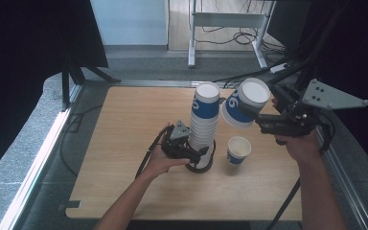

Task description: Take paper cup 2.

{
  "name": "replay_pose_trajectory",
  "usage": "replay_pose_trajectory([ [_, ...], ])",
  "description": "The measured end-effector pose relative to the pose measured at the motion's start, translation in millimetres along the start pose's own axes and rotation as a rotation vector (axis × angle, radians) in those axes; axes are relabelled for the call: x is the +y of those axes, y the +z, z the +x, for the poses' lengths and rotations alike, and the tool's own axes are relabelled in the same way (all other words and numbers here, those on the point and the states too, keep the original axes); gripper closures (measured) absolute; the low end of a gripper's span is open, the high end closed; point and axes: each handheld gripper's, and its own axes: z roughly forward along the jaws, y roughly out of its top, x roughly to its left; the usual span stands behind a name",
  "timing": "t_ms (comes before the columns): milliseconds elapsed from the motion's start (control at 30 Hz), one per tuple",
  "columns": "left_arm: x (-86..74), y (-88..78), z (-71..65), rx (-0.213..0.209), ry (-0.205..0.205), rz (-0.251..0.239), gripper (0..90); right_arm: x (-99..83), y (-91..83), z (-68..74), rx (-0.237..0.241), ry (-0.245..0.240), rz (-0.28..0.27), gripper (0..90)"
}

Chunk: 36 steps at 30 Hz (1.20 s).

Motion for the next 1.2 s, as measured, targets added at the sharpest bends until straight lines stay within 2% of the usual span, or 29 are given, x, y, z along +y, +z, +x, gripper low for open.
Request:
replay_pose_trajectory([
  [133, -3.5, -7.2, -4.0, 0.010, 0.004, -0.022, 3.6, -6.5, -4.0, 3.5, 0.004, 0.002, 0.001, 28.4],
  [467, -18.3, -23.0, -8.0, -0.008, -0.017, -0.072, 4.2, -31.4, -12.8, 11.7, 0.011, 0.016, 0.005, 28.4],
  [500, -21.2, -26.2, -9.1, -0.003, -0.017, -0.083, 4.5, -38.8, -13.8, 13.9, -0.001, 0.015, 0.010, 28.3],
  [600, -24.0, -29.5, -10.3, -0.007, -0.020, -0.091, 4.7, -47.0, -14.4, 15.6, 0.006, 0.026, 0.009, 28.4],
  [767, -33.3, -38.3, -17.3, 0.015, 0.020, -0.100, 6.2, -60.3, -14.5, 20.2, 0.011, 0.029, 0.008, 28.3],
  [833, -36.9, -40.6, -19.9, 0.041, 0.041, -0.095, 6.9, -66.0, -13.8, 21.6, 0.015, 0.036, 0.010, 28.3],
  [1000, -45.1, -45.3, -22.8, 0.031, 0.032, -0.094, 7.4, -81.2, -11.3, 28.1, 0.024, 0.045, 0.025, 28.3],
  [1133, -52.4, -50.9, -23.1, 0.015, -0.004, -0.112, 9.5, -94.6, -7.9, 34.2, 0.034, 0.058, 0.036, 28.3],
  [1200, -56.6, -53.3, -22.7, 0.021, -0.009, -0.110, 9.5, -100.2, -6.3, 36.3, 0.038, 0.064, 0.040, 28.3],
])
